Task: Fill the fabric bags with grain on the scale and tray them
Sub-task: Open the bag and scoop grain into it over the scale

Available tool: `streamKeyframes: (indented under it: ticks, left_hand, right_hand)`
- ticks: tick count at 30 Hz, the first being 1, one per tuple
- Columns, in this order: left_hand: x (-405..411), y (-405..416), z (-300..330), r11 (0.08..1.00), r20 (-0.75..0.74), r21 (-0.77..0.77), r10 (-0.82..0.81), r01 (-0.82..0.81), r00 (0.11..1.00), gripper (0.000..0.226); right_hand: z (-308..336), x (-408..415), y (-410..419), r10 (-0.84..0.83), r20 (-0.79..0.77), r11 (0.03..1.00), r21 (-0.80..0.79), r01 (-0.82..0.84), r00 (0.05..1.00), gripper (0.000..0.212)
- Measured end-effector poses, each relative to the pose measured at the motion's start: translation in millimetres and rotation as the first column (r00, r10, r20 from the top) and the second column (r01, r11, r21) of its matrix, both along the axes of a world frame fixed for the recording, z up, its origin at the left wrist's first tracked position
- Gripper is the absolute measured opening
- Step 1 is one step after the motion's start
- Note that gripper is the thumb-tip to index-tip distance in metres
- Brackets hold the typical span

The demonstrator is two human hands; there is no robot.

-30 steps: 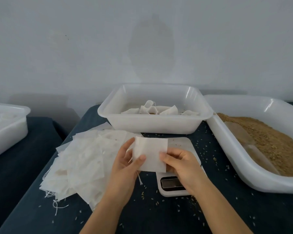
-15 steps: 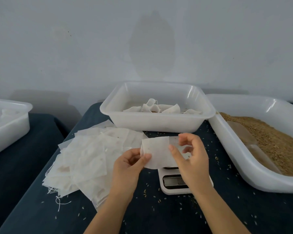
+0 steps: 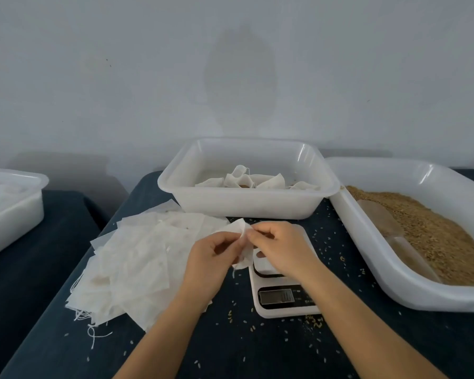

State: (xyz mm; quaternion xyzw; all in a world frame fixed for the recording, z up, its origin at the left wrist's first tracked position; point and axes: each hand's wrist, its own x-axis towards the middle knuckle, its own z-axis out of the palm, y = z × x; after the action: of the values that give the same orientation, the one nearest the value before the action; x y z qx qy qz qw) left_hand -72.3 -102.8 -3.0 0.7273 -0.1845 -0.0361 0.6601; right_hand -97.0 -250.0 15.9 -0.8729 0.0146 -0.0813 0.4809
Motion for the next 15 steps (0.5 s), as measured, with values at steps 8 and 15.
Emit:
streamKeyframes:
  ticks: [8,15]
  left_hand:
    - [22.0,-16.0,34.2,0.938,0.337,0.340,-0.058,-0.063,0.940,0.029]
    - [32.9,-19.8,55.3,0.678,0.544,0.730,-0.506,-0.080,0.669,0.033]
  right_hand:
    - [33.7,11.0,-30.8,-0.108,-0.089,0.991,-0.084,0.100,0.990,0.017]
    - [58.0,11.3,-46.3,-0.040,-0.138,0.976,-0.216,0.009,0.990,0.019]
